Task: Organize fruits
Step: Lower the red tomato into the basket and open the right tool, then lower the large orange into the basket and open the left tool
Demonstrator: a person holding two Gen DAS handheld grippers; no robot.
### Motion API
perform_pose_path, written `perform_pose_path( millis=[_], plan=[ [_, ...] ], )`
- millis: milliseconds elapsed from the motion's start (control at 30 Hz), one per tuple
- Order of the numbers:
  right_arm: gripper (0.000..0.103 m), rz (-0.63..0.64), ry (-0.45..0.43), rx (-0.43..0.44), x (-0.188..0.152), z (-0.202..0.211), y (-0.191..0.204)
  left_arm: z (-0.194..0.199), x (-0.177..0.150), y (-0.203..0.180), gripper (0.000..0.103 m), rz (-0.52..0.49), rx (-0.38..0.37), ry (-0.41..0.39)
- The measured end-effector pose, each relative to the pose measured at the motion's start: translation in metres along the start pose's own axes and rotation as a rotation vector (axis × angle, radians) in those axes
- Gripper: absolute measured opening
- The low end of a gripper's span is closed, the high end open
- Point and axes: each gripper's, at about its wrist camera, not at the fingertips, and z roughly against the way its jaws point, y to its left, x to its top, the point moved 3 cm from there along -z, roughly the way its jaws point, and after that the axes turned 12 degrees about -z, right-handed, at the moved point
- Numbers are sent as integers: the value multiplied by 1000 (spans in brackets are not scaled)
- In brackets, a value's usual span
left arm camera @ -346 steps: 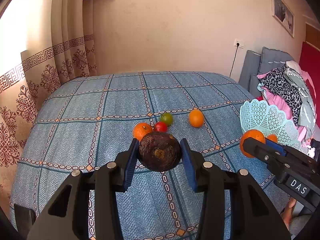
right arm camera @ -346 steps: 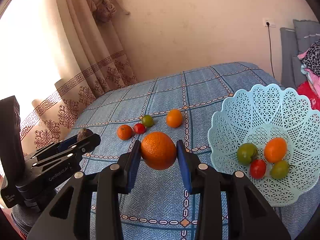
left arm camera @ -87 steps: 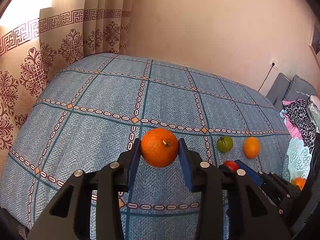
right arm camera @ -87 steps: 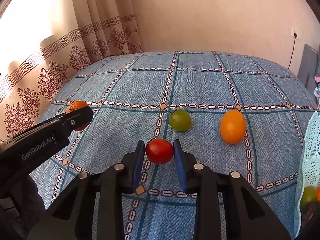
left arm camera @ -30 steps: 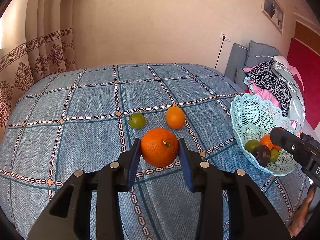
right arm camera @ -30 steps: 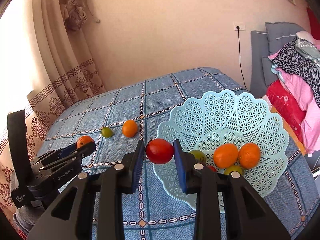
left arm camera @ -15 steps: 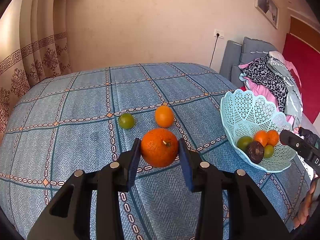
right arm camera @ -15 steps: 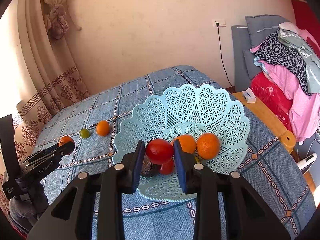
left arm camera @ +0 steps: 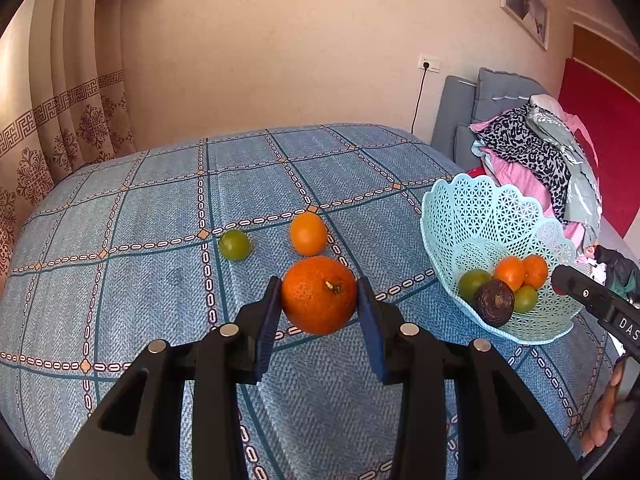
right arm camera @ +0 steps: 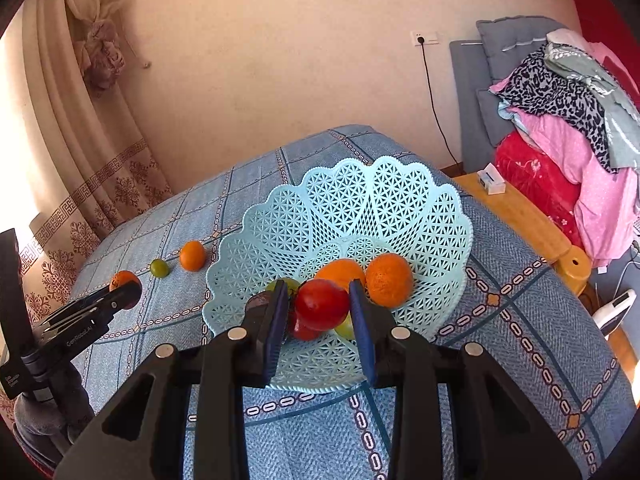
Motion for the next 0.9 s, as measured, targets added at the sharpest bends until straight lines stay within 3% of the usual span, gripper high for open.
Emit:
perform_pose_path(
  millis=[900],
  plan=[
    [37,37,-67,-4,3,12,-15,-9,35,-72,39,-103,-86,-9]
  ],
)
